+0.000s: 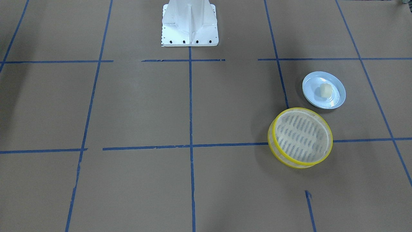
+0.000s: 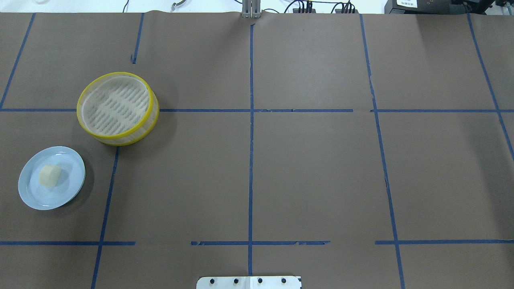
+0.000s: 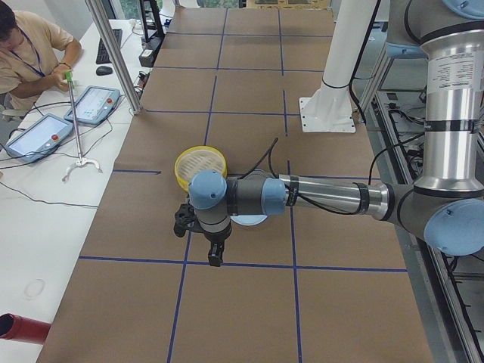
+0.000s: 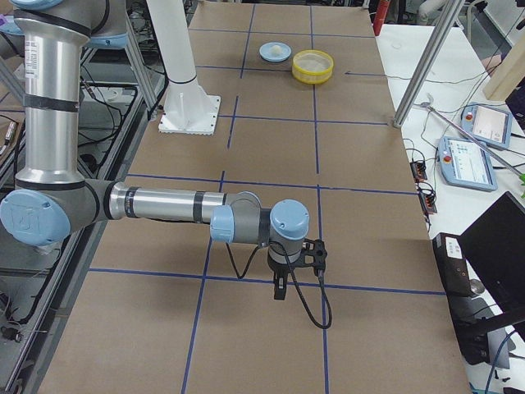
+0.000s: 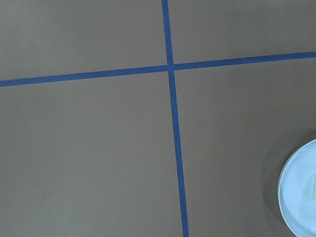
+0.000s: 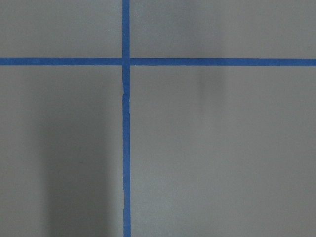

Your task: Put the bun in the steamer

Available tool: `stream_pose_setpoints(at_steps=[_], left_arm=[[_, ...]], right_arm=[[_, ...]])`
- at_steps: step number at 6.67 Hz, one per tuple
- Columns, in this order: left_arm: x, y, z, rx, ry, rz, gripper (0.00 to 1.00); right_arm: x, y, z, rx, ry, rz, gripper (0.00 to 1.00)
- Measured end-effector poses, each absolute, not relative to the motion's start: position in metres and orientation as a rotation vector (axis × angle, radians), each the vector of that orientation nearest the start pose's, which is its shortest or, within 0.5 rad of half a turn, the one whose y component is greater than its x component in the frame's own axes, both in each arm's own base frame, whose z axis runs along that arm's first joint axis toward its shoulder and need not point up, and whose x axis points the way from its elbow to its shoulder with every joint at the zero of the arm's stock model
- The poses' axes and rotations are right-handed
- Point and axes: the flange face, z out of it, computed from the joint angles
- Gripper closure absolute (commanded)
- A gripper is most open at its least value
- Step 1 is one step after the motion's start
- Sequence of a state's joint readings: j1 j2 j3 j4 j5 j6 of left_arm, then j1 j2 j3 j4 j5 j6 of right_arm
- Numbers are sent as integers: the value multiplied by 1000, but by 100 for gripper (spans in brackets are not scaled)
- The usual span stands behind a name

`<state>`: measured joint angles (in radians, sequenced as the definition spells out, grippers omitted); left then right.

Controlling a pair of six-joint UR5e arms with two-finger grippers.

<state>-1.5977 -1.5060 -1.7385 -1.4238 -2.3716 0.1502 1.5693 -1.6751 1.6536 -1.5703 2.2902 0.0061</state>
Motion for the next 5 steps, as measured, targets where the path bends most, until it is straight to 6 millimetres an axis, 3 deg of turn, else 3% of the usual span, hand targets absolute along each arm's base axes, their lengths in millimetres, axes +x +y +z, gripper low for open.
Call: stream_pose_setpoints(at_steps=[5], left_arm=[[-78, -462, 605, 55, 797, 94, 0]], right_arm=[[67, -446, 671, -23, -719, 12, 0]])
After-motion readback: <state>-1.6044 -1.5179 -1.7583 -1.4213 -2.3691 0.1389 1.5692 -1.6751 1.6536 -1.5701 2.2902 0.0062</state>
